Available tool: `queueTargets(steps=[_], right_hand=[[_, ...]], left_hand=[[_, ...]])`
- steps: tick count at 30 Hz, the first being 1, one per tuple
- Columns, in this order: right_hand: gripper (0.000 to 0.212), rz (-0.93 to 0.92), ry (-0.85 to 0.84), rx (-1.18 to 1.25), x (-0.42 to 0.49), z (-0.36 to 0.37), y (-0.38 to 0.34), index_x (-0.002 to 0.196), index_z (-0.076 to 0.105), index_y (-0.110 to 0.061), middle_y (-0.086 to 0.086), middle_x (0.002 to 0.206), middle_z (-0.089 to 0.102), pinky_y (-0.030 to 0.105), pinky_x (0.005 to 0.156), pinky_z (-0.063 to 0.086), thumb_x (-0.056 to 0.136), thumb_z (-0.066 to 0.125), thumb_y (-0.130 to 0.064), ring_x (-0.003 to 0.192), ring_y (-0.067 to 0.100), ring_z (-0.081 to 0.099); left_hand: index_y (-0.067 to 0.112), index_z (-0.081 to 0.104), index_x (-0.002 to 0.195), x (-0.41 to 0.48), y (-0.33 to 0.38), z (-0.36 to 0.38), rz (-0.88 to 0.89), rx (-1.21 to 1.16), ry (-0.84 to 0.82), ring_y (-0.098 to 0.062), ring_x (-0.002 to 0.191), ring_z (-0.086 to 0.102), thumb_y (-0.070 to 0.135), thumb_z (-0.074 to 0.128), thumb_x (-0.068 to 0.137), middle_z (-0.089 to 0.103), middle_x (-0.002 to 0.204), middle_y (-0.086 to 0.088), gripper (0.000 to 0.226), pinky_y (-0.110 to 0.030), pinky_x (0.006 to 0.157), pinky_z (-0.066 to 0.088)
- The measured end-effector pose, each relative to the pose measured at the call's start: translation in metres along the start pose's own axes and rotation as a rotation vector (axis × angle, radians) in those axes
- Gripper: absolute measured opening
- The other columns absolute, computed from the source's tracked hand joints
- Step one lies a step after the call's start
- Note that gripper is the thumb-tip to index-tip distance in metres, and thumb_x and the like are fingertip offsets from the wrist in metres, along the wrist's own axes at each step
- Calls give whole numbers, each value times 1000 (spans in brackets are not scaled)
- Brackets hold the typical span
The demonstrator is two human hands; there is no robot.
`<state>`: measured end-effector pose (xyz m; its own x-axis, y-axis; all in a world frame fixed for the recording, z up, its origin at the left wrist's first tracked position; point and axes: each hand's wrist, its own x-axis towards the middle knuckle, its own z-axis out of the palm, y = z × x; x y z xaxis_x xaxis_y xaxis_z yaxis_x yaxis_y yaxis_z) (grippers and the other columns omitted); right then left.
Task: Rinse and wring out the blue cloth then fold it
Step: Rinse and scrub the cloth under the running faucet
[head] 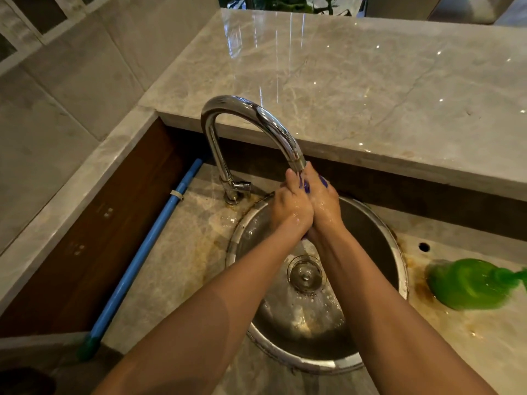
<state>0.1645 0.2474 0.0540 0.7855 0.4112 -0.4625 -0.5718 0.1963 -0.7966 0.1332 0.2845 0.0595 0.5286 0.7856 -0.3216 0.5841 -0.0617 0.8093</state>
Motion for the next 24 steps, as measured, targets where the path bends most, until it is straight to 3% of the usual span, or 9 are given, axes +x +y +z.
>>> queueTargets(steps=[2,3,5,7,11,13,16,20,24], right_hand=[[30,77,42,28,1,0,2,104,63,-9,5,74,60,28,68,53,96,61,-37,72,17,60],[27,125,34,65,3,0,3,103,61,-9,6,74,56,32,74,51,98,57,-35,72,18,57],[24,236,55,182,4,1,4,88,58,-10,3,66,52,30,70,51,100,53,-29,61,13,55],[26,285,109,210,6,0,7,77,58,-13,1,57,54,28,56,50,98,54,-27,51,11,55],[32,336,63,272,9,-3,7,66,59,-15,0,49,56,23,47,49,97,53,-25,43,11,57],[34,382,-10,292,8,-2,5,66,63,-14,1,53,60,25,53,53,96,53,-27,47,13,61],[28,448,-70,311,0,-3,3,83,72,-12,9,74,73,36,70,56,94,60,-35,65,22,72],[35,453,-107,307,-16,-14,-1,116,68,-13,15,115,72,45,89,54,94,62,-39,107,30,68],[39,395,-48,287,-23,-17,-6,128,58,-19,13,132,63,49,88,55,94,63,-35,114,33,64]], left_hand=[[23,45,139,-2,-7,5,39,32,-54,-31,120,51,52,24,103,55,125,-15,50,-34,85,44],[24,51,131,-3,-11,6,39,47,-52,-34,120,51,53,24,102,54,126,-18,49,-39,88,43],[19,55,84,-4,-14,2,27,57,20,-24,79,60,59,22,100,61,89,-10,54,-31,63,40],[20,48,63,-3,-16,-3,137,180,97,-11,51,50,57,21,101,53,62,0,59,-22,45,30],[18,62,72,-2,-17,-11,322,320,41,-11,50,59,53,19,102,62,62,-1,63,-21,39,34],[20,58,73,-2,-13,-15,313,296,38,-10,53,57,51,22,102,58,63,1,56,-22,43,35],[23,50,68,0,-15,-19,180,242,21,-6,57,47,52,24,103,49,64,4,52,-27,56,33],[14,60,97,14,-20,-31,34,21,-77,-17,76,62,62,31,97,62,83,-2,56,-30,58,38],[12,55,106,29,-12,-32,-46,-110,-158,-31,101,64,61,47,92,65,111,-12,52,-44,91,52]])
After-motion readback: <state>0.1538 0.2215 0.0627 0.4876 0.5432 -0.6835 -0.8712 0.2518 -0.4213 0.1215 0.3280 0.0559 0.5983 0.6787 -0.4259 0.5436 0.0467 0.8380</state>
